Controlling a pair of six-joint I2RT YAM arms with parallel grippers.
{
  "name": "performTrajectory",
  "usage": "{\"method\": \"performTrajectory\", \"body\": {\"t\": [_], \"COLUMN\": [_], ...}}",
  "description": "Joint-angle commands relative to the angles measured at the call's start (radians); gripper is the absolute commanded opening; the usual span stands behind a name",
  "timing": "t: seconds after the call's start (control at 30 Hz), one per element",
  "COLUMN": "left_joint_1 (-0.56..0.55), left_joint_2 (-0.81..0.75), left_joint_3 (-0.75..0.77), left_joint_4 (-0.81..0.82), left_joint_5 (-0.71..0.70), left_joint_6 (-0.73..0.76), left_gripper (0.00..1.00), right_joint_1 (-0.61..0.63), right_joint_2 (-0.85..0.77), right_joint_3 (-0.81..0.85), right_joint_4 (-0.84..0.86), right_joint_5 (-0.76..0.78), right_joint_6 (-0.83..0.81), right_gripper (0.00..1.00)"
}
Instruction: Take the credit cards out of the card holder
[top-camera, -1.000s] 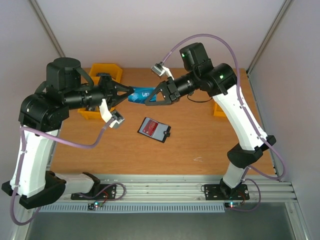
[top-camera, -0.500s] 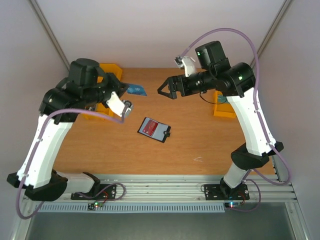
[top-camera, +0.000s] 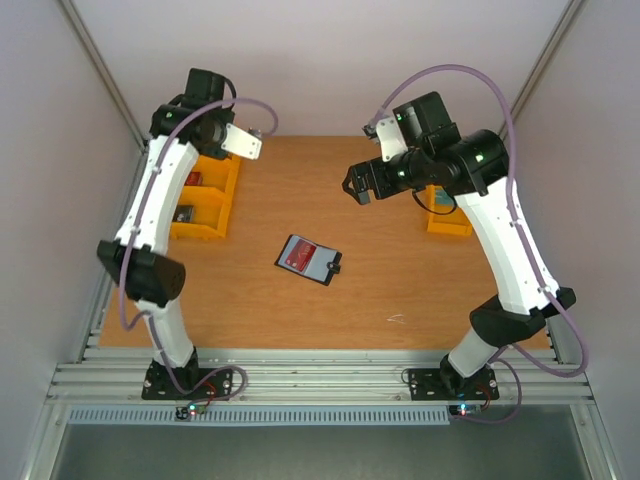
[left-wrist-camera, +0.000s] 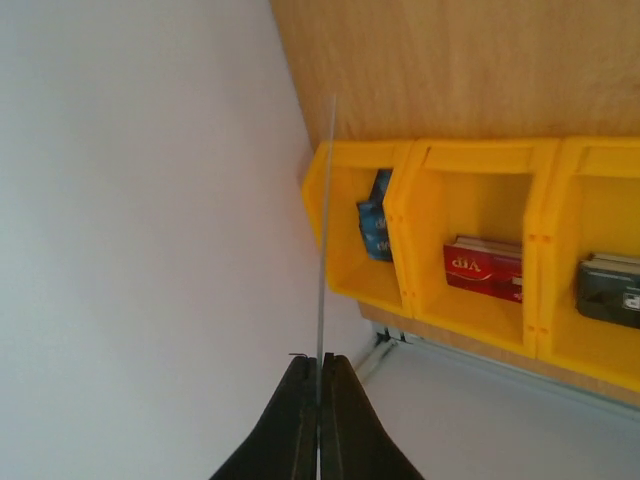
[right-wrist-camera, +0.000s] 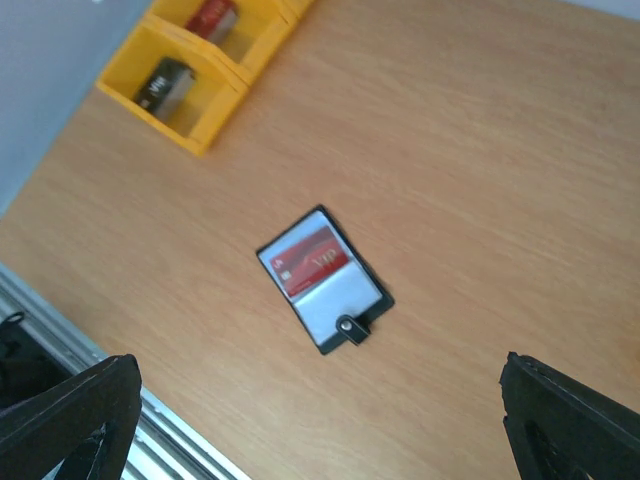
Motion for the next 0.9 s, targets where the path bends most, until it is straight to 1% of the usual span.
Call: {"method": "performTrajectory", "body": {"t": [0.0, 0.17, 0.33, 0.47, 0.53, 0.63, 0.87], "left_joint_1": [0.075, 0.163, 0.218, 0.234, 0.269, 0.288, 0.3], "left_joint_2": [0.199, 0.412, 0.549, 0.635, 0.671, 0.717, 0.789], "left_joint_3": [0.162, 0.277, 0.303, 0.339, 0.342, 0.364, 0.382], "left_joint_4": [0.056, 0.228, 0.401, 0.475, 0.526, 0.564, 0.613], "left_joint_5": [-0.088, -0.145, -0.144, -0.149, -0.16, -0.161, -0.159], "left_joint_6": [-0.152, -0.174, -0.162, -0.168, -0.154, -0.133, -0.148], "left_gripper": [0.0, 0.0, 0.0, 0.0, 0.0, 0.0, 0.0], "right_joint_1": [-0.03, -0.075, -0.116, -0.143, -0.153, -0.171, -0.203], "right_joint_2": [0.015, 0.044, 0.1, 0.144, 0.155, 0.165, 0.192], "right_joint_3": [-0.088, -0.145, -0.159, -0.162, -0.164, -0.168, -0.166], "right_joint_4": [0.062, 0.089, 0.095, 0.089, 0.091, 0.095, 0.094], "right_joint_5": [0.017, -0.019, -0.041, -0.061, -0.067, -0.08, -0.108], "right_joint_6": [-0.046, -0.07, -0.082, -0.085, -0.088, -0.096, -0.102], "right_gripper": [0.98, 0.99, 0.98, 0.99, 0.98, 0.99, 0.99]}}
